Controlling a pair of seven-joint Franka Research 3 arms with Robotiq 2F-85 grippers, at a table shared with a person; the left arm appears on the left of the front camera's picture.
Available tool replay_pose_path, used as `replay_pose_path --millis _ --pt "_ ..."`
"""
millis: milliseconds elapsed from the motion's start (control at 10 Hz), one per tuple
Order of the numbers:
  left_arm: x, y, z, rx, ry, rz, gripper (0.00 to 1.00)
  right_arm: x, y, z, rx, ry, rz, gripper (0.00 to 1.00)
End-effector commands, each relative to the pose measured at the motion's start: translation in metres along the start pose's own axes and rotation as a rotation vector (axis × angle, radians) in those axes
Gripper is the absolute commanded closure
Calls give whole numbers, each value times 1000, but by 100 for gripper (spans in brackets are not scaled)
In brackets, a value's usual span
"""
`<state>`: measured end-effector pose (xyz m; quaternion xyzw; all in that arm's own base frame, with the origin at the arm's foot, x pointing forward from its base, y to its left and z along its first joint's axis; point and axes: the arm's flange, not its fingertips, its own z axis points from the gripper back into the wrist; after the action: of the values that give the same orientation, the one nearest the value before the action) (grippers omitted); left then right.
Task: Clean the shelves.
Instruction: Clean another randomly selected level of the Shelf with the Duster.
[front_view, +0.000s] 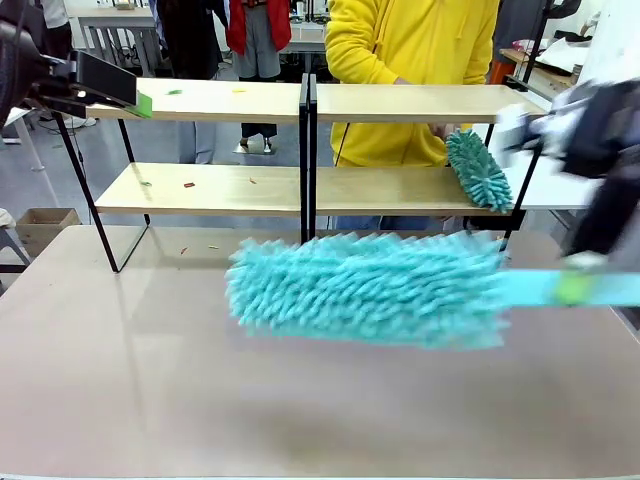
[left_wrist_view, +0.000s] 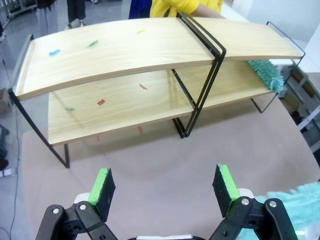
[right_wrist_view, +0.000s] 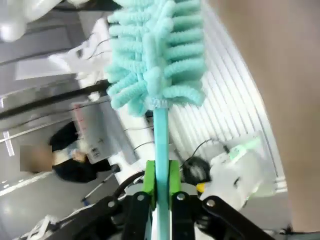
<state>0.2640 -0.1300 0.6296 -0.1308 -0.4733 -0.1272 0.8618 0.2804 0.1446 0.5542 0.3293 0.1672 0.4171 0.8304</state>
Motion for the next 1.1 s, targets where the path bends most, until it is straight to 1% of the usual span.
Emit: replay_pose_path --millis 0,100,200,300,400,500,600,700,800,900,1000 --pt "0 0 1 3 -3 0 0 44 10 -48 -120 0 -30 88" --pt "0 0 1 3 -3 0 0 58 6 -70 -27 238 28 88" --pt "0 0 1 3 -3 0 0 31 3 -33 -72 9 2 88" --pt "0 0 1 3 -3 0 0 31 3 -33 -72 9 2 88" --pt "0 0 1 3 -3 0 0 56 6 -74 -79 112 25 88" --pt "0 0 1 3 -3 0 0 64 8 -74 -162 67 -201 88" --pt "0 0 1 3 -3 0 0 102 -6 -80 -218 -4 -307 88" --pt "0 0 1 3 -3 0 0 129 -30 -79 -183 -109 -382 88" --pt "0 0 1 3 -3 0 0 149 -40 -85 -171 -192 -439 88" --pt "0 0 1 3 -3 0 0 169 -47 -92 -163 -237 -442 88" --pt "0 0 1 3 -3 0 0 184 -56 -96 -193 -288 -490 88"
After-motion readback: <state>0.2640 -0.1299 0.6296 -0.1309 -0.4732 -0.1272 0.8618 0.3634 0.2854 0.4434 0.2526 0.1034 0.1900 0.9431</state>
